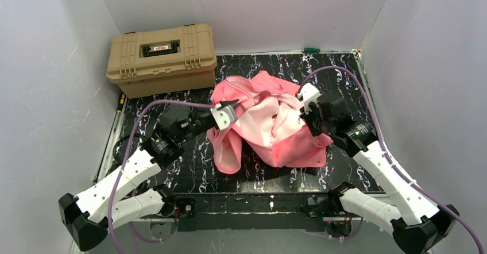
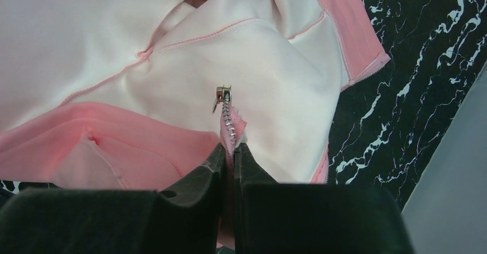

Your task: Zip up the jacket

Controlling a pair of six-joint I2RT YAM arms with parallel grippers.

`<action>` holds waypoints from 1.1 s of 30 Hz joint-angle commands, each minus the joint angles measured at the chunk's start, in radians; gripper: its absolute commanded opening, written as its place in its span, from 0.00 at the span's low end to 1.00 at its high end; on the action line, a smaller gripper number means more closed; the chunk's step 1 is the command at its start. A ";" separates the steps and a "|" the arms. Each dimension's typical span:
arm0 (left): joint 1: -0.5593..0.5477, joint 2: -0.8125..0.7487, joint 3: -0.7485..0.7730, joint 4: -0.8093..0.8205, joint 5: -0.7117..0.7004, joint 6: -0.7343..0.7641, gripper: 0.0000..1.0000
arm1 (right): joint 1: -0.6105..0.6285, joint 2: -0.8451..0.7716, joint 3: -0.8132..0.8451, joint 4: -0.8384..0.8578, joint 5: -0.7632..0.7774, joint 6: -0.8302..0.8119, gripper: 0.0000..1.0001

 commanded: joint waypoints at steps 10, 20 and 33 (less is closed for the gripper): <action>-0.005 -0.105 -0.283 -0.242 0.413 0.505 0.03 | -0.002 -0.124 0.019 0.088 -0.084 -0.002 0.01; -0.039 0.039 -0.334 -0.265 0.442 0.625 0.21 | -0.002 -0.173 0.015 0.114 -0.253 -0.022 0.01; -0.112 0.103 -0.248 -0.403 0.499 0.611 0.62 | -0.002 -0.189 -0.030 0.115 -0.279 0.002 0.01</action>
